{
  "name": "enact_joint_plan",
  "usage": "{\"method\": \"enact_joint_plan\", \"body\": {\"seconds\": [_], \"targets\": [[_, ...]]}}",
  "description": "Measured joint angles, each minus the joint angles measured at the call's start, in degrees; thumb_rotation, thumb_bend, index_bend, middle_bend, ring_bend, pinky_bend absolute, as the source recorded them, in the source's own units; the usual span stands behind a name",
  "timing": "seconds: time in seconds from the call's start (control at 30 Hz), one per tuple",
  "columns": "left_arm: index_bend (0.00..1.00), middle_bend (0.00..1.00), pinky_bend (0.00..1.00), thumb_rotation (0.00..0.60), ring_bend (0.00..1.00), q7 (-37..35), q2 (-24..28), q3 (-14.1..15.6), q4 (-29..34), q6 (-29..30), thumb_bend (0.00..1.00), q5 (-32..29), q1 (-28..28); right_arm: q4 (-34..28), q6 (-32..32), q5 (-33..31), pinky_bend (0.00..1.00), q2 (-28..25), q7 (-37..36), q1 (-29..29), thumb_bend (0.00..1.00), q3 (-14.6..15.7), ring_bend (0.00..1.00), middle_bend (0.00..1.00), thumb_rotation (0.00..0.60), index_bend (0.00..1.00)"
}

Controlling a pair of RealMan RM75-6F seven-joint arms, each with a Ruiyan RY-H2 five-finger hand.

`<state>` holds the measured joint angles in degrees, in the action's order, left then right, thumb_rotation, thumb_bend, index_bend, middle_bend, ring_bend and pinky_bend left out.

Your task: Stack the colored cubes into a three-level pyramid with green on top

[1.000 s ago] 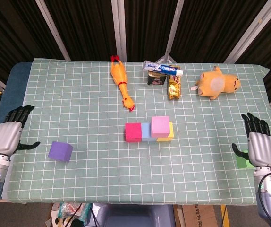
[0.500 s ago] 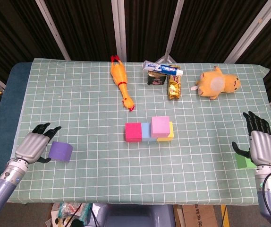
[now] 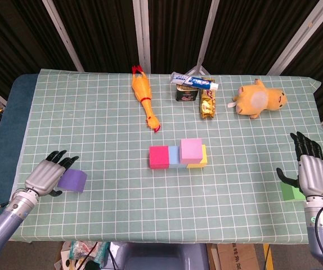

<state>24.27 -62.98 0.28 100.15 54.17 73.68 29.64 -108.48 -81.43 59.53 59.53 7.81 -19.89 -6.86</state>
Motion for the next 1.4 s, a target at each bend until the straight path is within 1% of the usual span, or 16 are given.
{"method": "enact_joint_plan", "body": {"seconds": [0.13, 0.23, 0.3, 0.4, 0.63, 0.77, 0.9, 0.97, 1.07, 1.17, 1.27, 1.4], "targets": [[0.00, 0.21, 0.09, 0.600, 0.03, -0.17, -1.21, 0.19, -1.00, -0.66, 0.11, 0.18, 0.52, -0.17, 0.07, 0.44, 0.00, 0.19, 0.07, 0.50, 0.32, -0.65, 0.00, 0.00, 0.600, 0.00], [0.00, 0.24, 0.10, 0.600, 0.03, 0.02, -1.80, 0.33, -1.78, -0.93, 0.23, -0.23, 0.68, -0.20, 0.16, 0.83, 0.00, 0.28, 0.06, 0.82, 0.32, -0.95, 0.00, 0.00, 0.600, 0.00], [0.00, 0.26, 0.10, 0.600, 0.03, 0.06, -2.14, 0.42, -2.23, -1.00, 0.34, -0.73, 0.69, -0.18, 0.30, 1.02, 0.00, 0.36, -0.02, 1.03, 0.32, -1.15, 0.00, 0.00, 0.600, 0.00], [0.00, 0.28, 0.11, 0.600, 0.04, -0.21, -2.46, 0.47, -2.49, -1.06, 0.42, -1.39, 0.65, -0.16, 0.64, 1.19, 0.00, 0.42, -0.13, 1.30, 0.32, -1.48, 0.00, 0.00, 0.600, 0.00], [0.00, 0.29, 0.11, 0.600, 0.04, -0.82, -2.45, -0.10, -1.76, -0.67, 0.43, -2.17, 0.84, -0.16, 0.93, 1.63, 0.00, 0.50, -0.65, 1.86, 0.32, -2.37, 0.00, 0.00, 0.600, 0.00], [0.00, 0.29, 0.11, 0.600, 0.04, -1.20, -1.50, -0.99, 0.21, 0.03, 0.43, -2.71, 1.04, -0.28, 1.07, 1.86, 0.00, 0.34, -0.84, 2.19, 0.32, -2.87, 0.00, 0.00, 0.600, 0.00], [0.00, 0.30, 0.11, 0.600, 0.04, -0.57, 1.41, -3.93, 5.27, 1.78, 0.43, -4.23, 2.10, -0.17, 1.67, 1.62, 0.00, 0.11, -1.49, 2.42, 0.32, -3.44, 0.00, 0.00, 0.600, 0.00], [0.00, 0.30, 0.11, 0.600, 0.04, 0.57, 2.67, -5.37, 7.61, 2.04, 0.43, -6.32, 3.02, -0.08, 2.23, 1.60, 0.00, 0.06, -1.67, 2.49, 0.32, -3.63, 0.00, 0.00, 0.600, 0.00], [0.00, 0.29, 0.11, 0.600, 0.04, 3.52, 4.20, -7.45, 10.86, 2.11, 0.43, -11.37, 5.13, 0.09, 2.65, 1.70, 0.00, 0.12, -1.76, 2.58, 0.32, -3.92, 0.00, 0.00, 0.600, 0.00], [0.00, 0.29, 0.11, 0.600, 0.04, 7.29, 5.05, -9.34, 13.68, 2.10, 0.43, -17.68, 8.03, 0.18, 2.94, 1.67, 0.00, 0.19, -1.99, 2.66, 0.32, -4.19, 0.00, 0.00, 0.600, 0.00], [0.00, 0.29, 0.11, 0.600, 0.04, 11.34, 4.86, -11.17, 15.76, 2.23, 0.43, -25.11, 12.03, 0.32, 3.59, 1.32, 0.00, 0.17, -2.75, 2.74, 0.32, -4.52, 0.00, 0.00, 0.600, 0.00], [0.00, 0.29, 0.11, 0.600, 0.04, 17.82, 2.82, -13.44, 17.48, 4.16, 0.43, -37.09, 19.13, 0.52, 4.40, 0.91, 0.00, -0.05, -3.95, 2.92, 0.32, -5.06, 0.00, 0.00, 0.600, 0.00]]}}
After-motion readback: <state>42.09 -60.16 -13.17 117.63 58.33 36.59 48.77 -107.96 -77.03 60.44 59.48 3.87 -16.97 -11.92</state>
